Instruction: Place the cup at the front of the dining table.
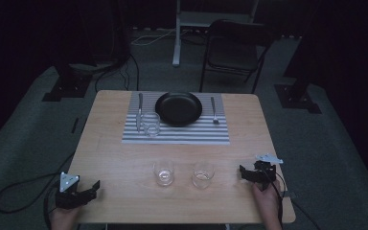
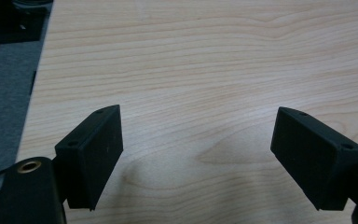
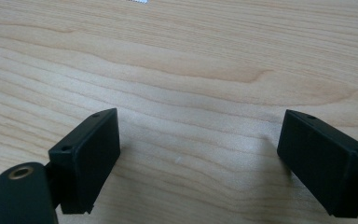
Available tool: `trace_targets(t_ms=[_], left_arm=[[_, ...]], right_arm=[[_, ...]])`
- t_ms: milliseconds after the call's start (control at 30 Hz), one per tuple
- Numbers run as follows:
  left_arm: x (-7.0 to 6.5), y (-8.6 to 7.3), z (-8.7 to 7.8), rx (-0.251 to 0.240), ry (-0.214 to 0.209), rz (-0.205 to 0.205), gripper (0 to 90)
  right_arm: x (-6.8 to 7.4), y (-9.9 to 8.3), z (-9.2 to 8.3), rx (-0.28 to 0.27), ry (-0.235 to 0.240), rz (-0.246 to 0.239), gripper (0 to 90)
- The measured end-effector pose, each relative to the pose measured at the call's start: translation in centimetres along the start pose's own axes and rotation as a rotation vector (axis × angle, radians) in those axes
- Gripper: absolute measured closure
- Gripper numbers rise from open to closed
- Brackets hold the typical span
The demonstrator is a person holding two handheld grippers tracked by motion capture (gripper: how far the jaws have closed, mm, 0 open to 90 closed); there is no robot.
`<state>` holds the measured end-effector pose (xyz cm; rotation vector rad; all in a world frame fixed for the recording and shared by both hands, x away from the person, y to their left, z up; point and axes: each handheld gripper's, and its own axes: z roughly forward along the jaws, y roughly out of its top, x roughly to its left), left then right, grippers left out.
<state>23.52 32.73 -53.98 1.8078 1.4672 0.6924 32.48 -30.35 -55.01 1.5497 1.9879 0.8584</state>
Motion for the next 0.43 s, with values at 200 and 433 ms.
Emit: trace_targets(t_ms=[200,433], left_arm=[[0.32,0.11,-0.24,-0.017,-0.012,-0.025,17.4],[0.25,0.15,0.12,0.027,-0.021,-0.018,1.5]], right_arm=[[0.0,0.0,0.0,0.0,0.0,0.0,12.5],[0.0,0.0,0.0,0.0,0.0,0.0,12.5]])
